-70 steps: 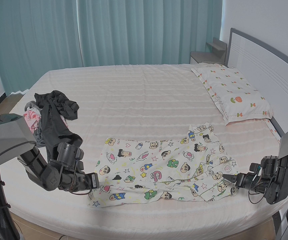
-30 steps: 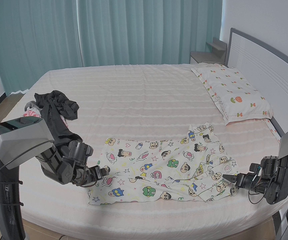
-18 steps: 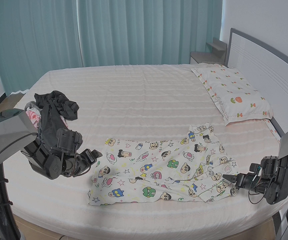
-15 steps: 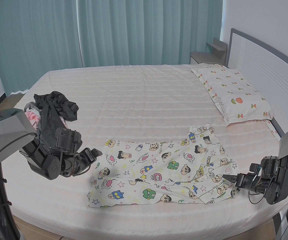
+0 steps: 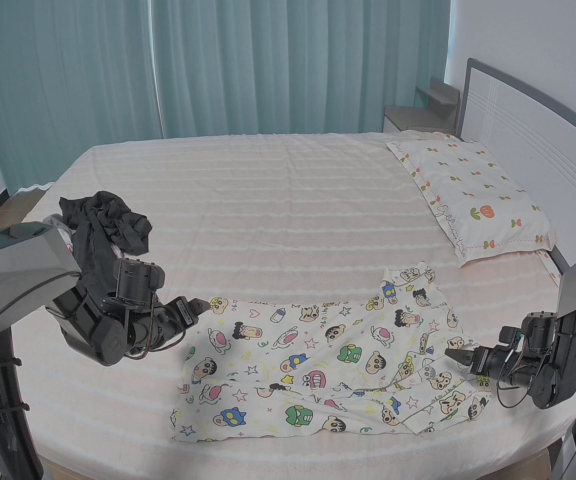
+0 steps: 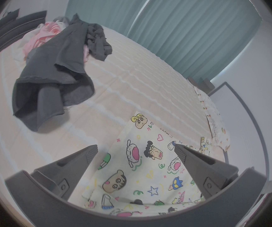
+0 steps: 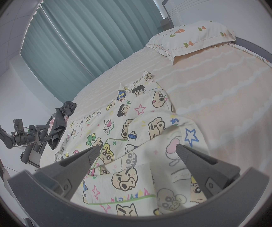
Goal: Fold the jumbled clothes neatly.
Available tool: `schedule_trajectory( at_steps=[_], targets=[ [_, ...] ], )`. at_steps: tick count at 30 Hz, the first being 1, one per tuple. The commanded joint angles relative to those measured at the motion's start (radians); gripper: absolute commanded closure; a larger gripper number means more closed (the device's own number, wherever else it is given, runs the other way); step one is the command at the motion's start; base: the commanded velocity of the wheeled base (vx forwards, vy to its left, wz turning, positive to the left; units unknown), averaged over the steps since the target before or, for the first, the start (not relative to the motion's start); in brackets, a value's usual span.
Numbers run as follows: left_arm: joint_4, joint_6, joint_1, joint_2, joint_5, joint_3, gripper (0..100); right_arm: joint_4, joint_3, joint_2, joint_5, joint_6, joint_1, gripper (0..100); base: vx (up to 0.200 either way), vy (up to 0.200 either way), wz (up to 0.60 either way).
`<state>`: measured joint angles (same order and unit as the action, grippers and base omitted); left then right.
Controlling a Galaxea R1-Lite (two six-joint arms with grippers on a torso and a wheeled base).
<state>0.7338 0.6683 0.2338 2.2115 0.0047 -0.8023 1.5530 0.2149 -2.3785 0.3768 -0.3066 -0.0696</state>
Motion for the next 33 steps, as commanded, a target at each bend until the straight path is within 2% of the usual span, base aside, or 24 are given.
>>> schedule_trajectory(
  at_steps=[1, 2, 3, 4, 6, 9, 13, 23, 33],
  targets=[
    [0.024, -0.038, -0.002, 0.108, -0.003, -0.066, 0, 0.018, 0.000, -0.001, 0.001, 0.000, 0.002, 0, 0.000, 0.000, 0.00],
    [0.024, -0.038, -0.002, 0.108, -0.003, -0.066, 0, 0.018, 0.000, -0.001, 0.001, 0.000, 0.002, 0, 0.000, 0.000, 0.00],
    [0.013, -0.062, -0.001, 0.169, -0.052, -0.147, 0, 0.018, -0.002, -0.001, -0.001, 0.000, 0.005, 0, 0.000, 0.000, 0.00],
    [0.013, -0.085, -0.002, 0.185, -0.069, -0.166, 0, 0.018, -0.002, -0.001, -0.001, 0.000, 0.005, 0, 0.000, 0.000, 0.00],
    [0.013, -0.145, -0.004, 0.221, -0.081, -0.212, 0, 0.018, -0.003, -0.001, -0.001, 0.001, 0.007, 0, 0.000, 0.000, 0.00],
    [0.010, -0.156, 0.004, 0.251, -0.088, -0.261, 0, 0.018, -0.003, -0.001, -0.001, 0.001, 0.007, 0, 0.000, 0.000, 0.00],
    [-0.001, -0.174, 0.010, 0.309, -0.088, -0.348, 0, 0.018, -0.003, -0.001, -0.003, 0.003, 0.007, 0, 0.000, 0.000, 0.00],
    [-0.011, -0.234, 0.009, 0.367, -0.057, -0.449, 0, 0.018, -0.005, 0.001, -0.004, 0.007, 0.008, 0, 0.000, 0.000, 0.00],
    [-0.019, -0.276, 0.010, 0.378, -0.051, -0.475, 0, 0.018, -0.005, 0.002, -0.006, 0.007, 0.008, 0, 0.000, 0.000, 0.00]
  ],
)
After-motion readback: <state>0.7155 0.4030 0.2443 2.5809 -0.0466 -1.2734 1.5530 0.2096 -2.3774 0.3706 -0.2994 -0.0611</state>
